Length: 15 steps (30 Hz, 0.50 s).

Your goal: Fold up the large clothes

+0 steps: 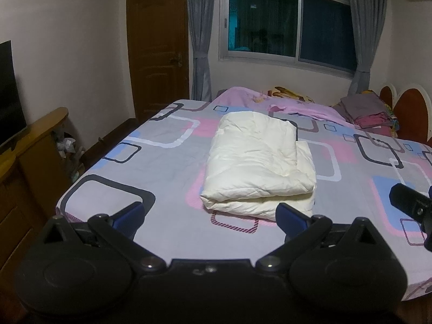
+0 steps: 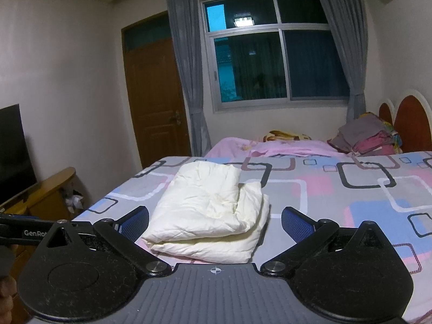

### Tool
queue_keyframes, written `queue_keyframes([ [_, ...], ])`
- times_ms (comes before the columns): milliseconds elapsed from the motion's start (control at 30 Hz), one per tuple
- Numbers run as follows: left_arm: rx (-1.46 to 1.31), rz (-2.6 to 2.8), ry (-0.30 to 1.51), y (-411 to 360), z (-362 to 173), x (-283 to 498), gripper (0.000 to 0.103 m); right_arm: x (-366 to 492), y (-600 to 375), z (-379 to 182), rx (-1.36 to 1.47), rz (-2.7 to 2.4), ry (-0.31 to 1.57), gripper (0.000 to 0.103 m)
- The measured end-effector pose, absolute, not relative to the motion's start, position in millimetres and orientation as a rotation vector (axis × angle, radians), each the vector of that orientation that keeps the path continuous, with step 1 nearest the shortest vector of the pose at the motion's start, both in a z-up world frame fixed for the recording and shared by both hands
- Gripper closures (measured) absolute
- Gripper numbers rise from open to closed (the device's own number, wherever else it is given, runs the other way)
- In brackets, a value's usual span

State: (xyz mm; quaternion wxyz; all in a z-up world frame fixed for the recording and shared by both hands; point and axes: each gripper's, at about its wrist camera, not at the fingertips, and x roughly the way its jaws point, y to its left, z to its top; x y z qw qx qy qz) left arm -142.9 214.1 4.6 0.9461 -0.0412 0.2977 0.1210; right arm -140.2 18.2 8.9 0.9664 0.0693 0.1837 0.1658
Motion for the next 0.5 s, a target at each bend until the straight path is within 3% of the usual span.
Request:
queue_keyframes([
  [500,-0.079,0.237,0.612,213.1,4.8,-137.0,0.0,-135.5,18.3,8.5,0.143,0.335,0.379,0.0],
])
